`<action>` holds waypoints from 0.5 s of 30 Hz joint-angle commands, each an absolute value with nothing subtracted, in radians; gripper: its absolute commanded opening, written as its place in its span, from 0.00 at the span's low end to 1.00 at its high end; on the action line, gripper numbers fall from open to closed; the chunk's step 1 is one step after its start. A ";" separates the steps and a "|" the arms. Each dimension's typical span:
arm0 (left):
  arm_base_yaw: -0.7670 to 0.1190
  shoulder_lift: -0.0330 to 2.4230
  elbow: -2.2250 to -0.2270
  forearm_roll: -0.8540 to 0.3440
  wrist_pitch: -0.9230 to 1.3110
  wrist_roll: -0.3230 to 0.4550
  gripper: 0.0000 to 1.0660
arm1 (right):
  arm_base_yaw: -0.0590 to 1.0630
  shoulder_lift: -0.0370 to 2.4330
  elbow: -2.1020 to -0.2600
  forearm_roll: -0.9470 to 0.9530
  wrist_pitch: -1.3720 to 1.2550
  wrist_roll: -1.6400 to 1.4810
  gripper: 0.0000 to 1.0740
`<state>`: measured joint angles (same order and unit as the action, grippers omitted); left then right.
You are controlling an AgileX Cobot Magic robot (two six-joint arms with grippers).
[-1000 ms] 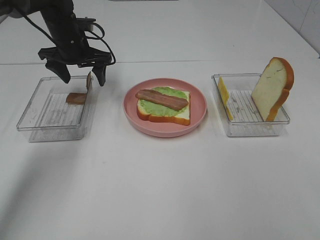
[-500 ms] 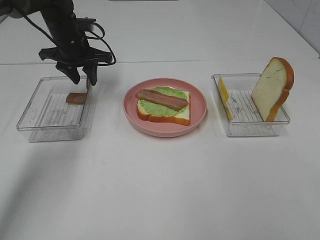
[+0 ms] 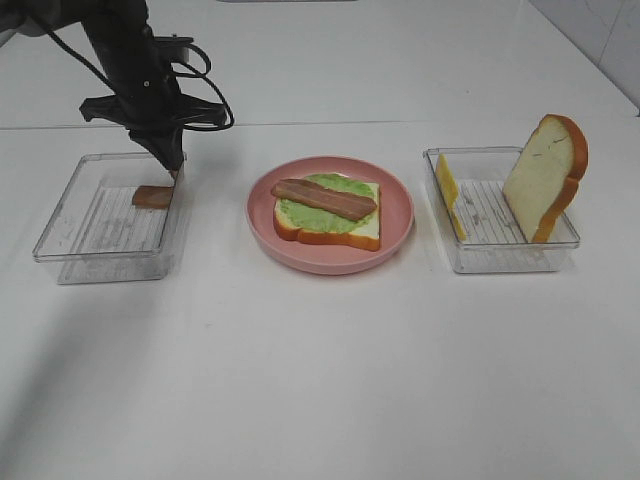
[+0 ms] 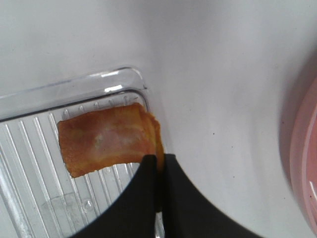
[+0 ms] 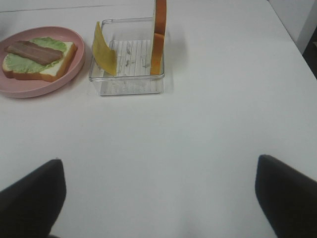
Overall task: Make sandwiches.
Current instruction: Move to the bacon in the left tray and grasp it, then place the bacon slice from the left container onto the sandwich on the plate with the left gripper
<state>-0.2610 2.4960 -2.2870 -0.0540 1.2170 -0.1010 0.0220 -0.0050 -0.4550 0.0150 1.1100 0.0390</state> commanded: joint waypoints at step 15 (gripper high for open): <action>-0.274 2.350 -2.298 -0.137 1.300 -0.076 0.00 | 0.018 -0.029 -0.452 0.018 1.099 0.035 0.92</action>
